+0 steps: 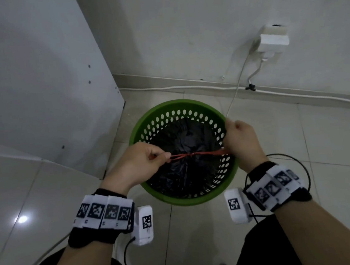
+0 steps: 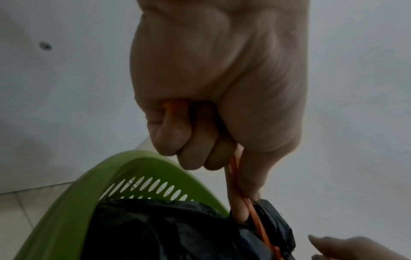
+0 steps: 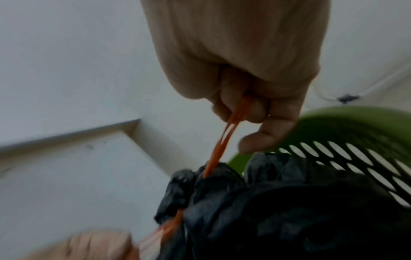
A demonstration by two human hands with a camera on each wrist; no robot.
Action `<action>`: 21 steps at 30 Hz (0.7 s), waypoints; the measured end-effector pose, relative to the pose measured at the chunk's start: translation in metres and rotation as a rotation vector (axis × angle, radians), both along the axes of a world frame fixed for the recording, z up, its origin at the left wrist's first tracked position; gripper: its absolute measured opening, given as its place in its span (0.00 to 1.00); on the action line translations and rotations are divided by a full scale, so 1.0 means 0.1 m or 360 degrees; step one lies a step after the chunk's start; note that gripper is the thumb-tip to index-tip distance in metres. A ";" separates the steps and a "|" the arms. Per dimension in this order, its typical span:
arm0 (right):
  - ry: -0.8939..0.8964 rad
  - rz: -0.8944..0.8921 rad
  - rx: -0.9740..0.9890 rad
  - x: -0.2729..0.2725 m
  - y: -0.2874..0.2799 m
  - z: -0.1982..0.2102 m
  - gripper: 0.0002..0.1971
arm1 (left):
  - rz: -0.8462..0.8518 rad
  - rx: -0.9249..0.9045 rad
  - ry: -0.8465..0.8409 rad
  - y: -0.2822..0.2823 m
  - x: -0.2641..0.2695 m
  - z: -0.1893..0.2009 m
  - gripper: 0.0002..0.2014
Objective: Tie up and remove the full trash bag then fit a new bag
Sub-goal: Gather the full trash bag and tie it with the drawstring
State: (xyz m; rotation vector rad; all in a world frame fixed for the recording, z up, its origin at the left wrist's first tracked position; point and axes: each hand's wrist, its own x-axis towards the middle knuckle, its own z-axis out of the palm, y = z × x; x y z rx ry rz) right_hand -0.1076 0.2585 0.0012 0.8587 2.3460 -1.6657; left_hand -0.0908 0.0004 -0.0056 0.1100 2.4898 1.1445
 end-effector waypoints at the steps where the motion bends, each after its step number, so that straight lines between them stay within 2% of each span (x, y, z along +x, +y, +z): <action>1: -0.0030 -0.0211 -0.0405 -0.01 0.07 -0.02 0.18 | 0.0028 0.0015 0.0024 -0.01 -0.01 -0.01 0.10; 2: -0.0078 -0.0396 -0.0748 -0.01 0.14 -0.03 0.18 | 0.0053 0.0031 0.0033 -0.02 -0.01 -0.02 0.10; 3: -0.0116 -0.0505 -0.0936 -0.02 0.20 -0.03 0.18 | 0.0065 0.0039 0.0031 -0.01 -0.02 -0.03 0.10; 4: -0.0107 -0.0509 -0.0962 0.01 0.24 -0.02 0.17 | 0.0058 0.0021 0.0032 0.00 -0.02 -0.03 0.11; 5: -0.0086 -0.0421 -0.0819 0.04 0.24 -0.02 0.16 | 0.0035 -0.0024 0.0037 0.03 -0.02 -0.03 0.12; 8: -0.0138 0.0105 0.0175 0.11 0.15 -0.11 0.15 | -0.0038 -0.0157 0.0103 0.12 0.00 -0.02 0.12; 9: -0.0169 0.0182 0.0341 0.11 0.12 -0.12 0.18 | -0.0045 -0.0171 0.0125 0.14 0.00 -0.01 0.12; 10: -0.0198 0.0191 0.0342 0.10 0.11 -0.13 0.20 | -0.0045 -0.0174 0.0136 0.14 0.01 0.00 0.12; 11: -0.0225 0.0138 0.0237 0.08 0.12 -0.13 0.21 | -0.0037 -0.0170 0.0138 0.12 0.00 0.02 0.12; 12: -0.0246 0.0009 -0.0010 0.06 0.16 -0.10 0.18 | -0.0024 -0.0164 0.0141 0.10 0.00 0.04 0.12; 14: -0.0213 -0.0373 -0.0715 0.05 0.29 -0.01 0.14 | 0.0012 -0.0144 0.0142 0.04 -0.01 0.07 0.12; 15: -0.0159 -0.0500 -0.0961 0.08 0.34 0.06 0.14 | 0.0033 -0.0121 0.0128 0.01 -0.01 0.08 0.11; 16: -0.0105 -0.0535 -0.1014 0.10 0.38 0.10 0.13 | 0.0042 -0.0104 0.0117 0.00 -0.01 0.08 0.11; 18: -0.0102 -0.0393 -0.0651 0.14 0.37 0.13 0.04 | 0.0013 -0.0141 0.0125 0.03 0.00 0.06 0.11; 19: -0.0134 -0.0278 -0.0414 0.17 0.34 0.13 0.05 | -0.0008 -0.0179 0.0140 0.06 0.01 0.05 0.12; 20: -0.0153 -0.0133 -0.0201 0.20 0.32 0.10 0.12 | -0.0026 -0.0215 0.0158 0.08 0.02 0.04 0.12; 21: -0.0156 0.0055 -0.0038 0.23 0.29 0.12 0.15 | -0.0047 -0.0246 0.0174 0.10 0.02 0.04 0.13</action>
